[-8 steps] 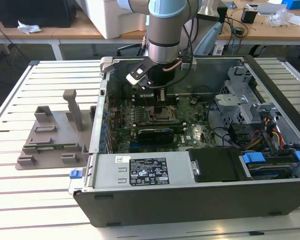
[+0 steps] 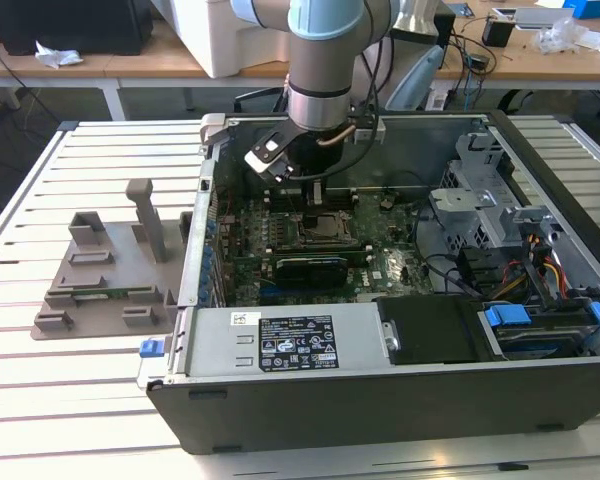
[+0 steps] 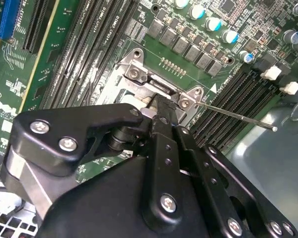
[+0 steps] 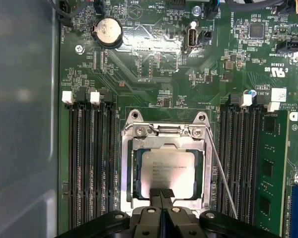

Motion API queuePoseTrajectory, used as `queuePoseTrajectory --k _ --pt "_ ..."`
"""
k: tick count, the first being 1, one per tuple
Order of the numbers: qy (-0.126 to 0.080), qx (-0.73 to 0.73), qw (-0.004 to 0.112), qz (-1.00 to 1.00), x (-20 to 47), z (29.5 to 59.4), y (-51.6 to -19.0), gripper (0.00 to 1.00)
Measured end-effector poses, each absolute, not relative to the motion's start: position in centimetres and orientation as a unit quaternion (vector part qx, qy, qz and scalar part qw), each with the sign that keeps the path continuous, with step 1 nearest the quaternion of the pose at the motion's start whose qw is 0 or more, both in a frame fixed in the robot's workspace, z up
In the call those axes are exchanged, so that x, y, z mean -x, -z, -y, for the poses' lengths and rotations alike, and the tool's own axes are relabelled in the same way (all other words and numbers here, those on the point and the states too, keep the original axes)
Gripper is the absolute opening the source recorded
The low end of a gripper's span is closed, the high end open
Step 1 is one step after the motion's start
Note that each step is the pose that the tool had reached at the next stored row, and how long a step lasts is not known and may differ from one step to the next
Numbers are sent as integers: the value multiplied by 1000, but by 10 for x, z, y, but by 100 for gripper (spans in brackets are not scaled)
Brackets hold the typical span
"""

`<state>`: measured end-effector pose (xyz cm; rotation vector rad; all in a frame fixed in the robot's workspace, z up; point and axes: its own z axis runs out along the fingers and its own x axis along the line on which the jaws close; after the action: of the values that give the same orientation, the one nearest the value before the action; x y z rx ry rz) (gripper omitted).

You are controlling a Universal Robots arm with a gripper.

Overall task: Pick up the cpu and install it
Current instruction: 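Close the cpu cover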

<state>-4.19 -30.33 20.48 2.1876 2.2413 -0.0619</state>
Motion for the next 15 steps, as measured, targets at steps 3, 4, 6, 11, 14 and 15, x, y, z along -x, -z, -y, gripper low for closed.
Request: queuePoseTrajectory --k 3,4,6,11,14,15 --pt "19 -698 4 -715 41 303 -205 11" --pt "19 -698 4 -715 41 303 -208 11" --pt "20 -698 5 -715 40 303 -215 11" --pt "25 -698 -1 -715 29 303 -218 11" --pt "34 -698 -11 -715 11 303 -217 11" --pt "38 -698 -15 -715 3 303 -217 11"
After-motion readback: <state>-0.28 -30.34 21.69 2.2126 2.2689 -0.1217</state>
